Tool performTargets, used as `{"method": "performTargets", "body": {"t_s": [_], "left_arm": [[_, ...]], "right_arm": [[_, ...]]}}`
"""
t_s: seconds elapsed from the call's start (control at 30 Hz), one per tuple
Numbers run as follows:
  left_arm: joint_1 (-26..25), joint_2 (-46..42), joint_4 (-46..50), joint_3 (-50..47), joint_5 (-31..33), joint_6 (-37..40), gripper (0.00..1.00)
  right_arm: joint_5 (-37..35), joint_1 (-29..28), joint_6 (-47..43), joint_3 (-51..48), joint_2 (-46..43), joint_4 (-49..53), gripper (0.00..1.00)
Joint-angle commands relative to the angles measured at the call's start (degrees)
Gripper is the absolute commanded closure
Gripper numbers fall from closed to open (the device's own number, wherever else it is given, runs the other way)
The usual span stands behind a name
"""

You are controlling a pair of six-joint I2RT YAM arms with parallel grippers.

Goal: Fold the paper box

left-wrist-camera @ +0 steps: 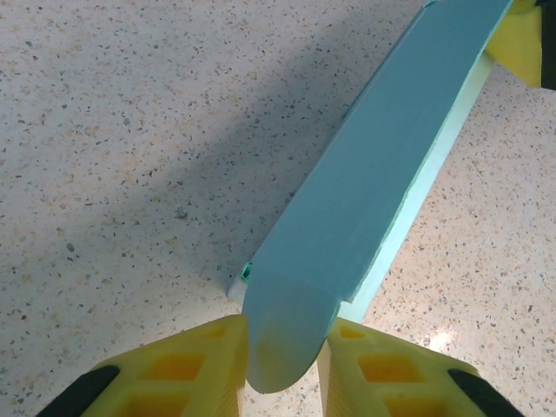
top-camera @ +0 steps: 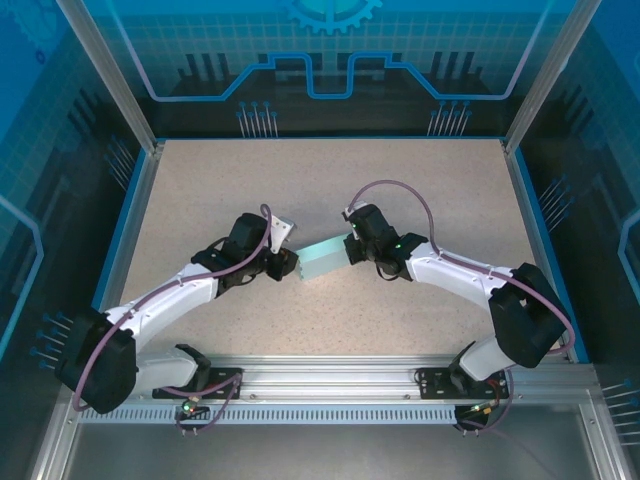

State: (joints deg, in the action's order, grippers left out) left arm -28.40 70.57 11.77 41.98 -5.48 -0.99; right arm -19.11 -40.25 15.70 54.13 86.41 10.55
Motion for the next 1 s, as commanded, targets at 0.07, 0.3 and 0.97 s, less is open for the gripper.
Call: {"method": "performTargets", "body": {"t_s": [0.07, 0.3, 0.97], "left_arm": [[-0.5, 0.7, 0.5, 2.0, 1.1, 1.2, 0.77], [-0.7, 1.3, 0.5, 2.8, 1.3, -1.2, 0.84], [-0.9, -0.2, -3.8, 1.0, -0.9, -27.4, 0.91]], "right_arm": [[0.6, -0.9, 0.9, -0.2, 0.8, 6.2, 0.98], [0.6, -1.3, 1.7, -0.6, 0.3, 6.2, 0.98], [-0.1, -2.6, 3.5, -3.0, -0.4, 4.6, 0.98]]}}
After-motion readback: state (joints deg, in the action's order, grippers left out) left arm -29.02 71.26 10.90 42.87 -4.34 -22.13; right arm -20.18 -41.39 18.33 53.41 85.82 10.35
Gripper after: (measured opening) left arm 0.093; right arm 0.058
